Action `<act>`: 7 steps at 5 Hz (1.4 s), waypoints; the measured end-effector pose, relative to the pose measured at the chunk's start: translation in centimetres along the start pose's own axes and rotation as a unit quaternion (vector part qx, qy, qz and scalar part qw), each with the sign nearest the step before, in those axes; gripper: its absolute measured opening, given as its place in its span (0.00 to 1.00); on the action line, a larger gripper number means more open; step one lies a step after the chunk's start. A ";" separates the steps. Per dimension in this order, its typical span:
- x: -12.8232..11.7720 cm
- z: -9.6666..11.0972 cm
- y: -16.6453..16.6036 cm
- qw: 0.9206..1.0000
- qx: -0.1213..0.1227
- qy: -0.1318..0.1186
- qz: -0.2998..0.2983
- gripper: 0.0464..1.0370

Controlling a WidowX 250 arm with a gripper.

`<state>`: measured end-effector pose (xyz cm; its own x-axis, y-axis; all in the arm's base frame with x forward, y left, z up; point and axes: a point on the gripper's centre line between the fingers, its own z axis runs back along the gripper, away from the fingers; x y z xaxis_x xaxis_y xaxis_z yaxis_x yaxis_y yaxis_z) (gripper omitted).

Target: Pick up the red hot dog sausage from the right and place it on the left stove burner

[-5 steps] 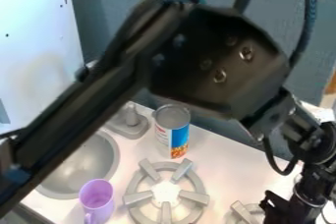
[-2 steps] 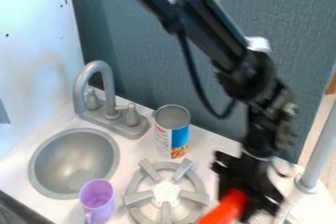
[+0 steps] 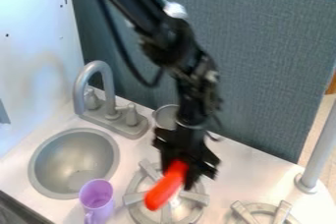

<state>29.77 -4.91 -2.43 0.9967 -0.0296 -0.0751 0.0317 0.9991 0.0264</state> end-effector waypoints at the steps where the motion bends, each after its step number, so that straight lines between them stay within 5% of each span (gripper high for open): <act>1: 0.0 -0.6 3.1 0.999 -0.024 -0.024 0.006 0.54; 2: 1.0 -2.0 4.2 0.997 -0.050 -0.044 0.037 0.54; 4: 3.2 -5.5 2.7 0.995 -0.086 -0.019 0.052 0.54; 7: 3.9 -7.5 1.0 0.998 -0.048 0.024 0.022 0.61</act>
<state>33.08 -3.77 -10.19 0.9922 0.0136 -0.1240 -0.0219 0.9976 -0.0657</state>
